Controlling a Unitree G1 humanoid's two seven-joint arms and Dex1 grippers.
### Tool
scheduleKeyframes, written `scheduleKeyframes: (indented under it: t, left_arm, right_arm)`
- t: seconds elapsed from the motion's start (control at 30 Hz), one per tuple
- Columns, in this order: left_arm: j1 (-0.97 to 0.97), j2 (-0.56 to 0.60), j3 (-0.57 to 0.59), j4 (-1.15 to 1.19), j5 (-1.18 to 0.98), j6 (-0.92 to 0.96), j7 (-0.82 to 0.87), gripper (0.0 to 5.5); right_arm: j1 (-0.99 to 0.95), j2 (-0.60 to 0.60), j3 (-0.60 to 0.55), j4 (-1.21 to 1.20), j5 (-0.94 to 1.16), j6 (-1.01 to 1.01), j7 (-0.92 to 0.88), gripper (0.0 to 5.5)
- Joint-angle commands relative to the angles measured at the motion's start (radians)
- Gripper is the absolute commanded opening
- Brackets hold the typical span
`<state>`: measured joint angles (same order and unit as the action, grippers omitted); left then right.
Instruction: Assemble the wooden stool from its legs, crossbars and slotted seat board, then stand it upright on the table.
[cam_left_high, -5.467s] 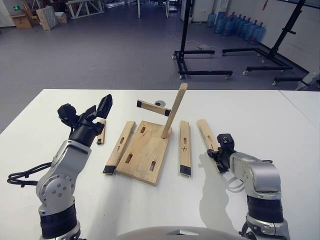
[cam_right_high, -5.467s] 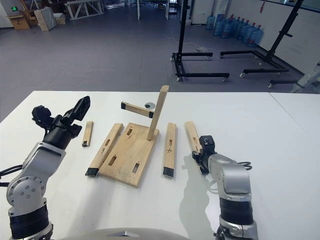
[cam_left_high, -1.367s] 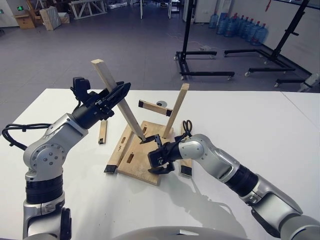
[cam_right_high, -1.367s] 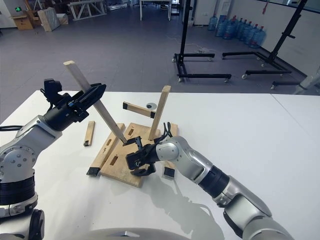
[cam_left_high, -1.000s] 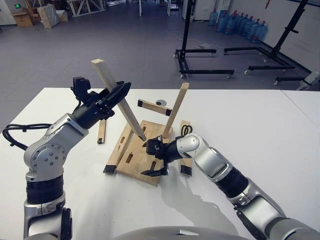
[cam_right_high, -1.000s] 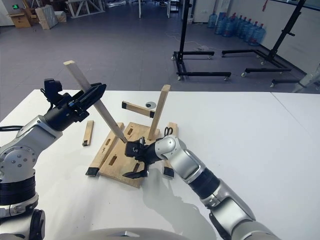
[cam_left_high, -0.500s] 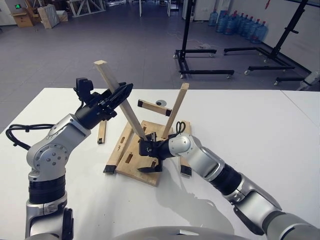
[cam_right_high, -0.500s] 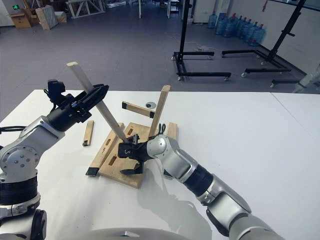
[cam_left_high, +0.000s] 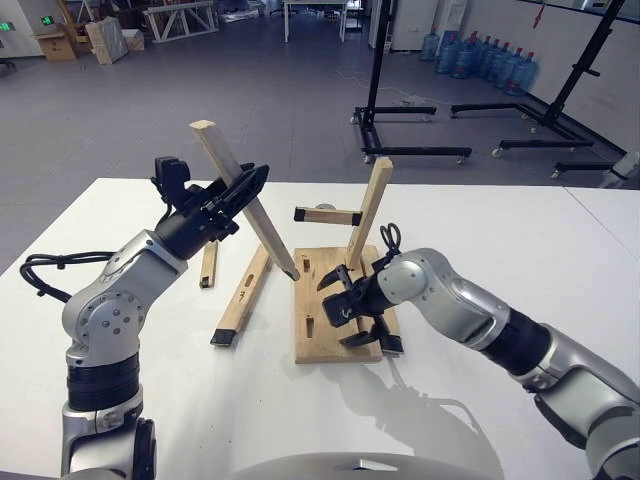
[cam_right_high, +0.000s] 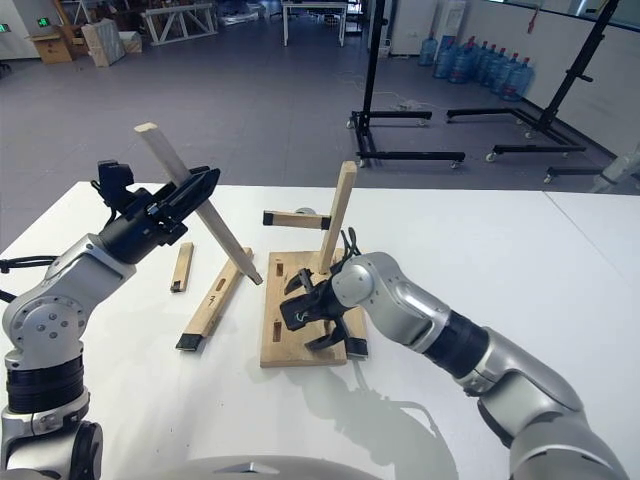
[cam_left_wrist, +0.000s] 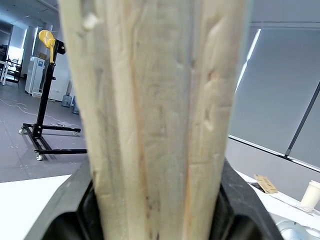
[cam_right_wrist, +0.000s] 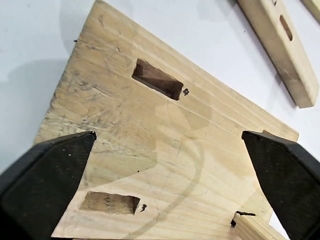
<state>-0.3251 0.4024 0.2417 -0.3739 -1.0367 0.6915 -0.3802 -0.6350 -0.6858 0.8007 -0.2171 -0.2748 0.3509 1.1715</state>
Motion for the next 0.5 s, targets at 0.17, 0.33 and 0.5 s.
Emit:
scheduleKeyframes:
  t: [0.17,0.33,0.5]
  left_arm:
    - [0.013,-0.003,0.002,-0.014,0.008,-0.001,0.012,2.01]
    - [0.010,0.002,-0.005,-0.017,0.011,0.005,0.015,2.01]
    - [0.007,0.005,-0.012,-0.018,0.010,0.012,0.017,2.01]
  right_arm:
    - [0.102,-0.079,0.024,0.065,-0.046,-0.033,0.087,5.38]
    - [0.123,-0.132,0.005,0.055,-0.061,-0.083,0.118,5.38]
    - [0.124,-0.145,-0.027,0.086,-0.070,-0.111,0.111,5.38]
